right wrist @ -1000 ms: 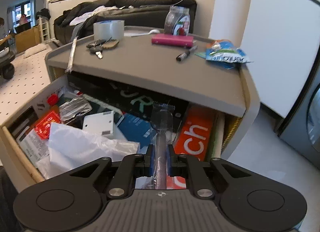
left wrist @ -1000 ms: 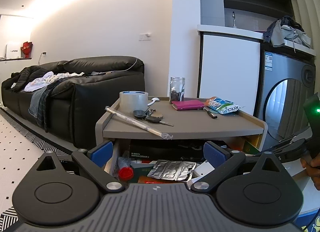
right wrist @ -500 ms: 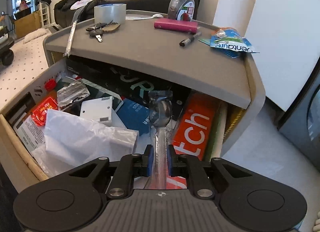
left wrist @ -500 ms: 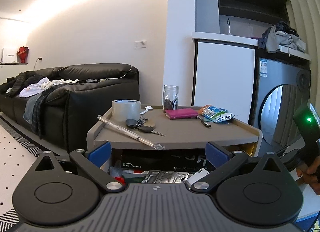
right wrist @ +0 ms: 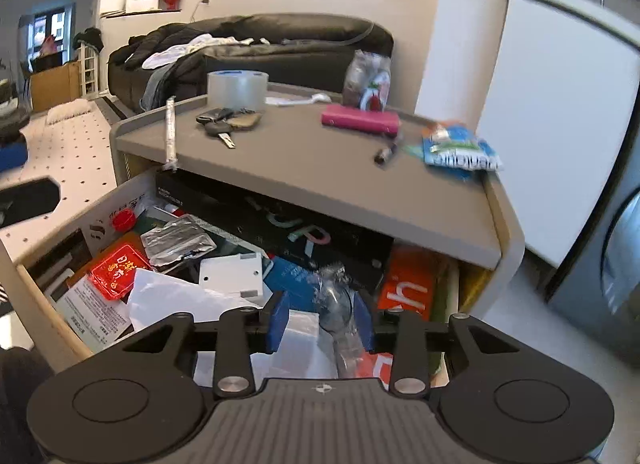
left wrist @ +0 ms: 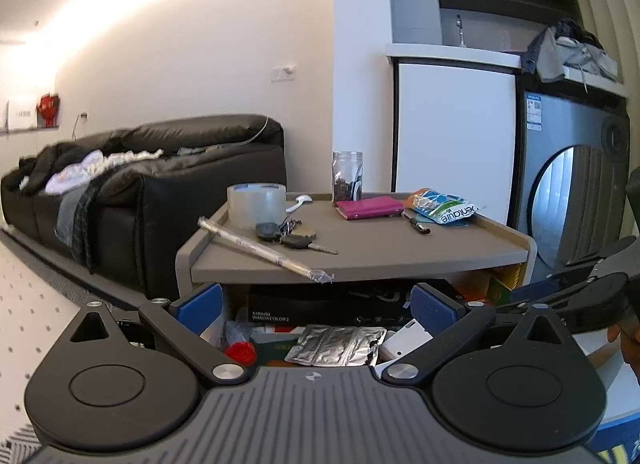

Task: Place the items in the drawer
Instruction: 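Open the right gripper to drop the bag in the drawer, then move the left gripper to the open drawer's front panel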

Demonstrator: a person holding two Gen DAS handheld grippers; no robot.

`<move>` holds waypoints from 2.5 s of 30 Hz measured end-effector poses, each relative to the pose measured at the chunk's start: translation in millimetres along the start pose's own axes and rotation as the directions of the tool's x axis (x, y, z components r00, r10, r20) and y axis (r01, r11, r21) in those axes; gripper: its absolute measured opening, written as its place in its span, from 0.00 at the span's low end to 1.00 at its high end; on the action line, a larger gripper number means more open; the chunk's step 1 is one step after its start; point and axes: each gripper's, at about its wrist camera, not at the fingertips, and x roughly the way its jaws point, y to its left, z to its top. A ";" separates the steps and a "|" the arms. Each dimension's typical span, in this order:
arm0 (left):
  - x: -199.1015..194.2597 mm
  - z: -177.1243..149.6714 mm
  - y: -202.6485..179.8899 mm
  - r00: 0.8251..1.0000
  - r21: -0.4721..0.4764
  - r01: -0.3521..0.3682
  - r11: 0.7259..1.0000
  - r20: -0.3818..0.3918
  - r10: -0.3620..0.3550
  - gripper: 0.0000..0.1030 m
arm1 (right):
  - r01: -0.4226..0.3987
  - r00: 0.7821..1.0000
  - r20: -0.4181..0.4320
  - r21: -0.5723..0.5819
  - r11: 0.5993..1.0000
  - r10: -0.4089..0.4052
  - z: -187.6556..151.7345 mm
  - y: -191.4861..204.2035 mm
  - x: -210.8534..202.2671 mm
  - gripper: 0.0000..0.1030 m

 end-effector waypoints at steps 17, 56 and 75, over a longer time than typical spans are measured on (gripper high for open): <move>-14.6 -4.1 -20.6 0.997 -0.010 0.036 0.999 0.062 -0.035 1.00 | 0.116 0.978 0.169 0.062 0.991 -0.125 -2.2 29.7 -28.3 0.65; -27.1 -17.5 -21.1 0.999 -0.020 0.022 1.000 0.025 -0.022 1.00 | 0.205 0.888 0.360 0.244 0.948 -0.285 -54.0 63.3 -86.3 0.70; -56.9 -38.1 -22.8 0.999 -0.064 0.037 0.997 -0.002 -0.037 1.00 | 0.201 0.870 0.404 0.233 0.952 -0.283 -64.5 72.5 -108.5 0.70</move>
